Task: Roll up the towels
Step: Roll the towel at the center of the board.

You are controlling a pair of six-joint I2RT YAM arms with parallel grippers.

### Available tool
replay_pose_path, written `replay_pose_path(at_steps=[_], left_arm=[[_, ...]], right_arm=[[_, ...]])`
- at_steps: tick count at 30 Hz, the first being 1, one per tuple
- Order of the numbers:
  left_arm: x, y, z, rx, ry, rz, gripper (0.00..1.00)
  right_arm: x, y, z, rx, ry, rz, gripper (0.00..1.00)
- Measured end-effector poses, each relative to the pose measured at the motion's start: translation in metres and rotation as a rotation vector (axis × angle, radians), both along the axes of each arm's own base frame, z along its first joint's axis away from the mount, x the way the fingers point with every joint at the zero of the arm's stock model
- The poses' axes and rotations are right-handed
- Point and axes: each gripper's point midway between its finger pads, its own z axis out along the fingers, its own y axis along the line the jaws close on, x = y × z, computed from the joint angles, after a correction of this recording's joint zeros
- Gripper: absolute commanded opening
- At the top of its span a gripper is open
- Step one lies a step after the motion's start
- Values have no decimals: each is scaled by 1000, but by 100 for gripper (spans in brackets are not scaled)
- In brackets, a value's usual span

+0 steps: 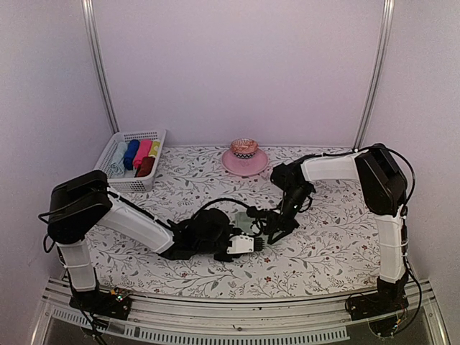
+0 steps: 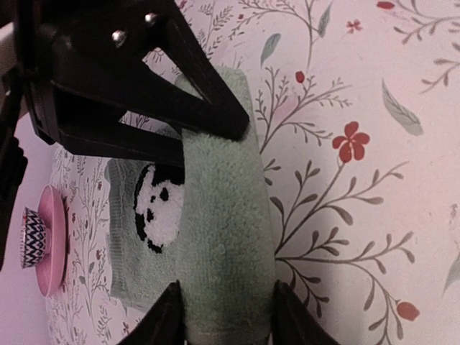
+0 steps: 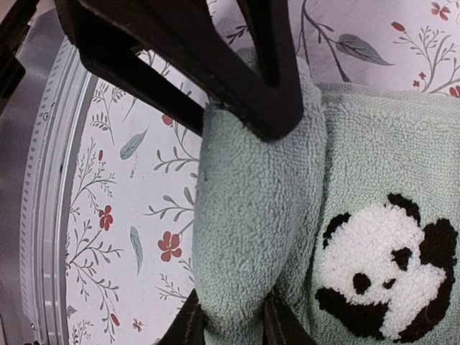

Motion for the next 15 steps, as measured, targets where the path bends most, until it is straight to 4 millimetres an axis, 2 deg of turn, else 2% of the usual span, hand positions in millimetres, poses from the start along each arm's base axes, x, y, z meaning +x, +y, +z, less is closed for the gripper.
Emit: replay_pose_path(at_steps=[5, 8, 15], left_arm=[[0, -1, 1, -9, 1, 1, 17], [-1, -2, 0, -1, 9, -1, 9], [-7, -9, -4, 18, 118, -12, 5]], right_arm=[[0, 0, 0, -1, 3, -2, 27], [0, 0, 0, -4, 5, -4, 34], [-1, -4, 1, 4, -15, -12, 49]])
